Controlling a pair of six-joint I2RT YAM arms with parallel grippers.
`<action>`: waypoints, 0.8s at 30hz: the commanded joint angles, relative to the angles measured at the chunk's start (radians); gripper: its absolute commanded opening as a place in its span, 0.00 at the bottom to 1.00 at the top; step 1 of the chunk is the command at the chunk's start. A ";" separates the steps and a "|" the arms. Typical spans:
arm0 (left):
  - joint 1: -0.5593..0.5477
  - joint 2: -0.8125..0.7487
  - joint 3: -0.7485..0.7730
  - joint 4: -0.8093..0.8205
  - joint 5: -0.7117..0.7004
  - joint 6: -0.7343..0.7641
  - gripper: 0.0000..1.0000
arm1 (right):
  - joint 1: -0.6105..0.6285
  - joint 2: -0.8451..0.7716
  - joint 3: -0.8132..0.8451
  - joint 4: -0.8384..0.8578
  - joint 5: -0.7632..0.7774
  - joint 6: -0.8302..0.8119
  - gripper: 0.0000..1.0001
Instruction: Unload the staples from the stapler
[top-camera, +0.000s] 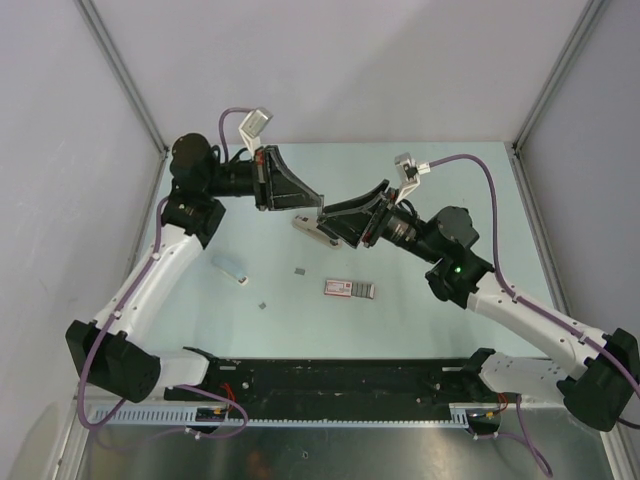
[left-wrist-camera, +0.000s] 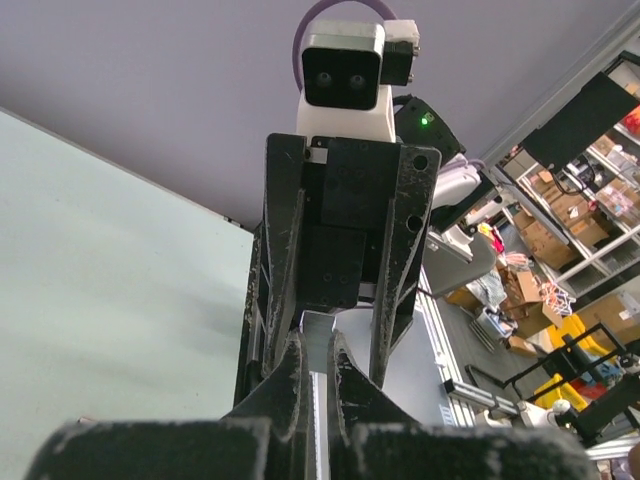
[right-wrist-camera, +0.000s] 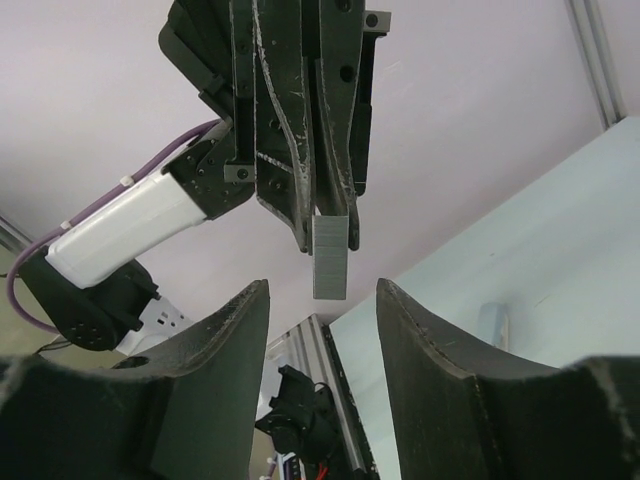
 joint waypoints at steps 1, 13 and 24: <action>-0.004 -0.038 -0.014 0.030 0.012 -0.009 0.04 | 0.008 -0.003 0.052 0.012 0.025 -0.022 0.51; -0.005 -0.051 -0.033 0.030 0.005 0.009 0.04 | 0.023 0.021 0.058 0.013 0.044 -0.022 0.40; -0.007 -0.066 -0.054 0.029 0.004 0.025 0.05 | 0.034 0.024 0.058 0.001 0.076 -0.041 0.23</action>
